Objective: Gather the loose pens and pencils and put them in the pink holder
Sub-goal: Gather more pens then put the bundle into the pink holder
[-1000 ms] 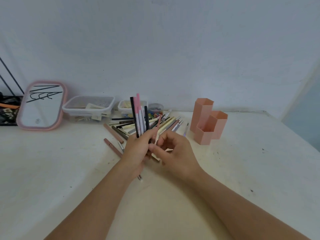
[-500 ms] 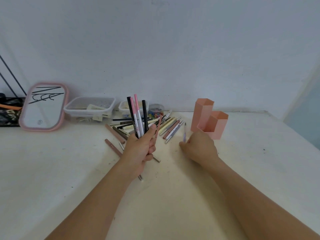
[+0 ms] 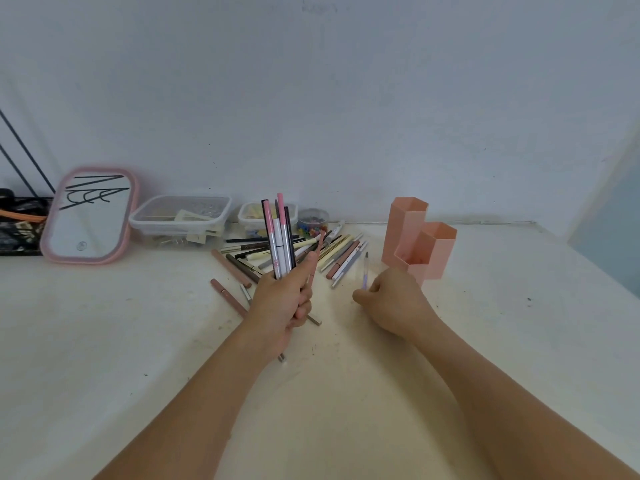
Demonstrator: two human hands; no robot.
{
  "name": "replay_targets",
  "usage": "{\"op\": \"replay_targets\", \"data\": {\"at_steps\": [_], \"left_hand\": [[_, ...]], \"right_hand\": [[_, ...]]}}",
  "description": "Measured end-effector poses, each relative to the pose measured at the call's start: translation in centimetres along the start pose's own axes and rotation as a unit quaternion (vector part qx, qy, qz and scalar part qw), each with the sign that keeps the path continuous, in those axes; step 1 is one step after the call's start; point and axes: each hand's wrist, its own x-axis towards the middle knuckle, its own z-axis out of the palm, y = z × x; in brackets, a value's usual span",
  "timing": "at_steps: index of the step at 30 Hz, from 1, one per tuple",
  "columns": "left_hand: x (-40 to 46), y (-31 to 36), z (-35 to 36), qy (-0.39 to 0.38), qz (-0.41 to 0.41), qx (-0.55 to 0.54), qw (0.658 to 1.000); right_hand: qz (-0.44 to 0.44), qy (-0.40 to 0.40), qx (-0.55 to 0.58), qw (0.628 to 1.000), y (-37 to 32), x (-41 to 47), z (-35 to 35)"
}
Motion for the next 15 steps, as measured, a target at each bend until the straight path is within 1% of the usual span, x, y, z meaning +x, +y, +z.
{"op": "replay_targets", "data": {"at_steps": [2,4,5,6,9,12,14,15], "left_hand": [[0.1,0.0,0.0,-0.007,-0.003,-0.005,1.000],[0.0,0.0,0.0,-0.010,-0.002,-0.014,1.000],[0.0,0.0,0.0,-0.008,0.001,-0.017,1.000],[0.0,0.1,0.1,-0.006,0.003,-0.021,1.000],[0.3,-0.1,0.1,-0.008,0.013,-0.040,0.999],[0.5,-0.3,-0.2,-0.018,0.023,-0.030,0.999],[0.9,-0.6,-0.6,-0.011,0.035,-0.015,0.999],[1.2,-0.7,-0.9,-0.002,0.041,-0.012,0.999]], "right_hand": [[-0.041,-0.003,0.127,0.991,-0.4,-0.9,-0.2],[-0.096,-0.027,0.274,0.956,-1.4,-2.2,-0.2],[-0.124,-0.041,0.319,0.939,-2.0,-2.8,0.0],[-0.148,-0.052,0.341,0.927,-2.6,-3.4,0.4],[-0.197,-0.063,0.348,0.914,-3.5,-3.9,2.4],[-0.224,-0.069,0.334,0.913,-3.4,-3.6,3.6],[-0.233,-0.077,0.313,0.918,-3.1,-3.4,3.9],[-0.220,-0.088,0.318,0.918,-3.0,-3.2,3.9]]}}
